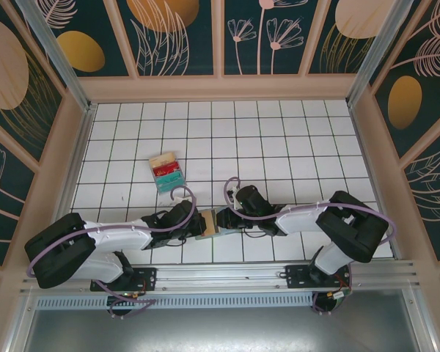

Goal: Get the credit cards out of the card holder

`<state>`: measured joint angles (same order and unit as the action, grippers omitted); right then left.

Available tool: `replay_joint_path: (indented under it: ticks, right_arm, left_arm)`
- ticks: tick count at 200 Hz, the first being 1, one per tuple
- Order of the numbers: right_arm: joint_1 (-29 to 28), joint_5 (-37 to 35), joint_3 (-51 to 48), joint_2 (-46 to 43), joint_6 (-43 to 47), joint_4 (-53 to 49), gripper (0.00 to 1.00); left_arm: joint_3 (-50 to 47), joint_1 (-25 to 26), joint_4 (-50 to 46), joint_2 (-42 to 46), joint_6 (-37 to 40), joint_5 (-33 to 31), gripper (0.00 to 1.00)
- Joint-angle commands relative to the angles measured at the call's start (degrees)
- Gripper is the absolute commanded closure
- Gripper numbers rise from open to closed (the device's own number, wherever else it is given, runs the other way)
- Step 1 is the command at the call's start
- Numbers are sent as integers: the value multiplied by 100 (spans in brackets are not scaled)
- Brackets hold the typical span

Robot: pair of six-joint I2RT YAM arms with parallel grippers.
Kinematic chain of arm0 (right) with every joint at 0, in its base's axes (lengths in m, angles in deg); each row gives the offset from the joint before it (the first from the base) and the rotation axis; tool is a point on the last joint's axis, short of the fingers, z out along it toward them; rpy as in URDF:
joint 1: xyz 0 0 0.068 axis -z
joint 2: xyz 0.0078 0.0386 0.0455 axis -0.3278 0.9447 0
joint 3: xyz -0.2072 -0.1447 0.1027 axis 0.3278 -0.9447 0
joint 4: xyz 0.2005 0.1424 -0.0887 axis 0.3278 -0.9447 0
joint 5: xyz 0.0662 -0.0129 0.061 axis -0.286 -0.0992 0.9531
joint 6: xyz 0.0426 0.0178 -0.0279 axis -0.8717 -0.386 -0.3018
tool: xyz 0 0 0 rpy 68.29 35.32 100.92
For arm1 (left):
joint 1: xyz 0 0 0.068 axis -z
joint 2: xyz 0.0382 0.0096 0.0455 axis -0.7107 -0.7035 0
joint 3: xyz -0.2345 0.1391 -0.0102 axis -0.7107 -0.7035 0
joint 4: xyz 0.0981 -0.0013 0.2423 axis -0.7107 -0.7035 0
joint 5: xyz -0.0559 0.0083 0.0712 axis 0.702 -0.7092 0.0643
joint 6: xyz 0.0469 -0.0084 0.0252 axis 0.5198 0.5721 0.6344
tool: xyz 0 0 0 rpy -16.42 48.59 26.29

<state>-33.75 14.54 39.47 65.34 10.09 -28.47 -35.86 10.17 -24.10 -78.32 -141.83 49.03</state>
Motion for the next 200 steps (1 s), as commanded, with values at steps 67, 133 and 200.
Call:
replay_joint_path:
  ticks: [67, 133, 200]
  right_arm:
    - [5, -25, 81, 163, -63, -31, 80]
    - [15, 9, 64, 123, -103, 12, 88]
    - [83, -44, -48, 54, -135, 9, 100]
  left_arm:
    - [-115, 24, -113, -78, 41, 136, 92]
    - [-123, 18, -128, -61, 43, 132, 92]
    - [-130, 26, -470, 191, 68, -81, 93]
